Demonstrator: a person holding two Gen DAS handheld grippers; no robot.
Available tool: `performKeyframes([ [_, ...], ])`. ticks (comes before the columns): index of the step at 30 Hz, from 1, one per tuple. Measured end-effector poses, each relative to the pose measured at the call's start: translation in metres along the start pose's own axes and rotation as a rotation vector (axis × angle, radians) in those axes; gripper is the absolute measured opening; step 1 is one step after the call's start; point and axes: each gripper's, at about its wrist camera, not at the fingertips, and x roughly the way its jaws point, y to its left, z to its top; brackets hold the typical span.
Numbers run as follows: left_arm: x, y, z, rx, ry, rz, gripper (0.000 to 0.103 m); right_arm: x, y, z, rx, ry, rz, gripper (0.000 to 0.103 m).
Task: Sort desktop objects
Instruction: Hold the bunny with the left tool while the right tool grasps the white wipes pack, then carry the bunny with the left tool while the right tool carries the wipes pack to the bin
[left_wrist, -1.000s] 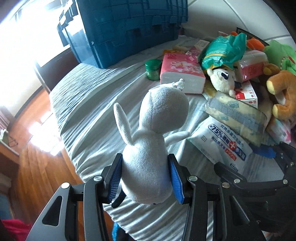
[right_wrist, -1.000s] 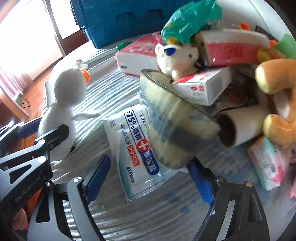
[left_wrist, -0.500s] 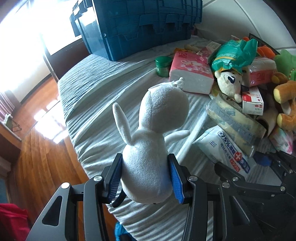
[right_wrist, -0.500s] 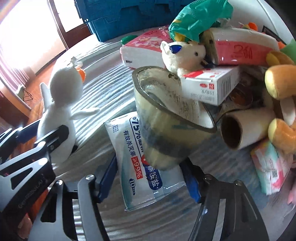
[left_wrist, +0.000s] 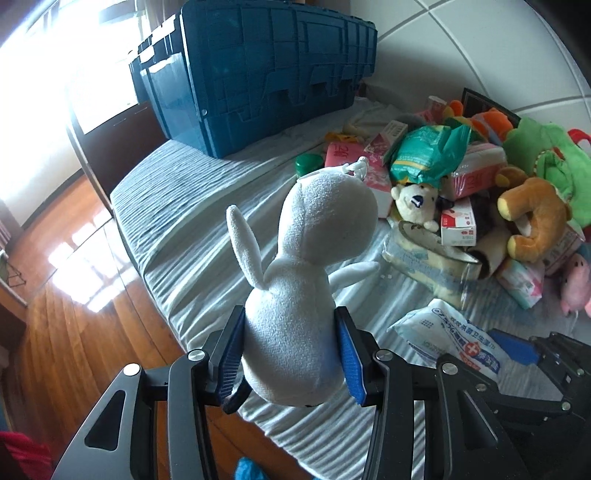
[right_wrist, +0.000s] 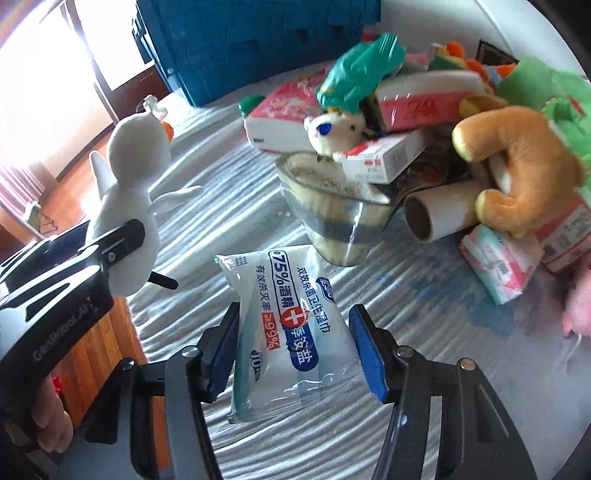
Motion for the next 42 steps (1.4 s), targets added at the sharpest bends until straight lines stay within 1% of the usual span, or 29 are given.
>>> performKeyframes([
  [2,-0.009,0.007,0.005,0.015,-0.020,-0.026,0.046,-0.010,0.006,-0.001,0.016,-0.010,-0.030,0.057],
  [4,-0.012,0.013,0.008,0.032,-0.017,-0.047,0.046,-0.019,0.012,-0.002,0.031,-0.020,-0.061,0.057],
  [7,-0.017,0.024,0.009,0.062,-0.016,-0.078,0.046,-0.028,0.016,-0.011,0.082,-0.016,-0.084,0.057],
  [10,-0.026,0.034,0.014,0.091,-0.033,-0.104,0.046,-0.052,0.028,-0.007,0.099,-0.067,-0.120,0.057],
  [15,-0.051,0.051,0.032,0.130,-0.083,-0.156,0.046,-0.086,0.057,0.020,0.104,-0.184,-0.174,0.057],
  [20,-0.068,0.067,0.052,0.142,-0.123,-0.194,0.046,-0.116,0.083,0.045,0.098,-0.284,-0.225,0.057],
  [25,-0.073,0.077,0.070,0.150,-0.143,-0.221,0.046,-0.131,0.094,0.069,0.089,-0.337,-0.241,0.057],
  [29,-0.068,0.080,0.087,0.151,-0.156,-0.234,0.046,-0.130,0.101,0.090,0.070,-0.360,-0.246,0.057],
  [34,-0.056,0.073,0.122,0.174,-0.192,-0.234,0.046,-0.125,0.097,0.124,0.062,-0.399,-0.244,0.057],
  [39,-0.046,0.058,0.174,0.216,-0.250,-0.241,0.046,-0.124,0.077,0.168,0.093,-0.456,-0.259,0.057],
  [42,-0.044,0.057,0.202,0.207,-0.280,-0.252,0.046,-0.128,0.067,0.193,0.099,-0.483,-0.276,0.057],
])
